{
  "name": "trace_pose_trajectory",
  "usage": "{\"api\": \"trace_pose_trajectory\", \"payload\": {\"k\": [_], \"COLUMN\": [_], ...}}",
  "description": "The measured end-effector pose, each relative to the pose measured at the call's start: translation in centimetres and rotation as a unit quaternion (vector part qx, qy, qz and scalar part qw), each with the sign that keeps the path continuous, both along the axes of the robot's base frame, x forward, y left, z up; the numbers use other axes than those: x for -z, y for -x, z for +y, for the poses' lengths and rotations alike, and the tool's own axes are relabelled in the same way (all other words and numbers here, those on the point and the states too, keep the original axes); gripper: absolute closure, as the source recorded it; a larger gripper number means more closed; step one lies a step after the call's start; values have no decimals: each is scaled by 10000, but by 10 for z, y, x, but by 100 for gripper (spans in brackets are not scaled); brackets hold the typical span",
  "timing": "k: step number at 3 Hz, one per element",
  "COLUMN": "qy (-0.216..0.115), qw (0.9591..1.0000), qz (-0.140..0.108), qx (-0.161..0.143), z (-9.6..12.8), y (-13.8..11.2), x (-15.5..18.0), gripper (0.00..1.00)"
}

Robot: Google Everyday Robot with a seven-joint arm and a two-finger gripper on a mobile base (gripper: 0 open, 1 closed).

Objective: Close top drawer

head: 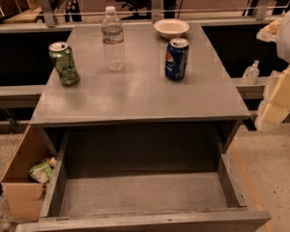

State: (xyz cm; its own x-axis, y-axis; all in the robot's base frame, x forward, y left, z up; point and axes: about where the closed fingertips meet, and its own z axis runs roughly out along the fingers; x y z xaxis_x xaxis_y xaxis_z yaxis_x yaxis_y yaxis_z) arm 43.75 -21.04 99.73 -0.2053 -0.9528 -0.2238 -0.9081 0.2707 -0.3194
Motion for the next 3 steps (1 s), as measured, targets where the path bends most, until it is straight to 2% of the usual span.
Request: {"api": "trace_pose_trajectory", "payload": {"k": [1,2,3], "qy": [0,251,804], "qw": [10000,9997,9955], "qz": [-1,44,415], "qx": [0,-68,-281], "z": [0,-3,-22], "y": [0,-1,12], "x": [0,-9,-6], "gripper": [0,0,0]}}
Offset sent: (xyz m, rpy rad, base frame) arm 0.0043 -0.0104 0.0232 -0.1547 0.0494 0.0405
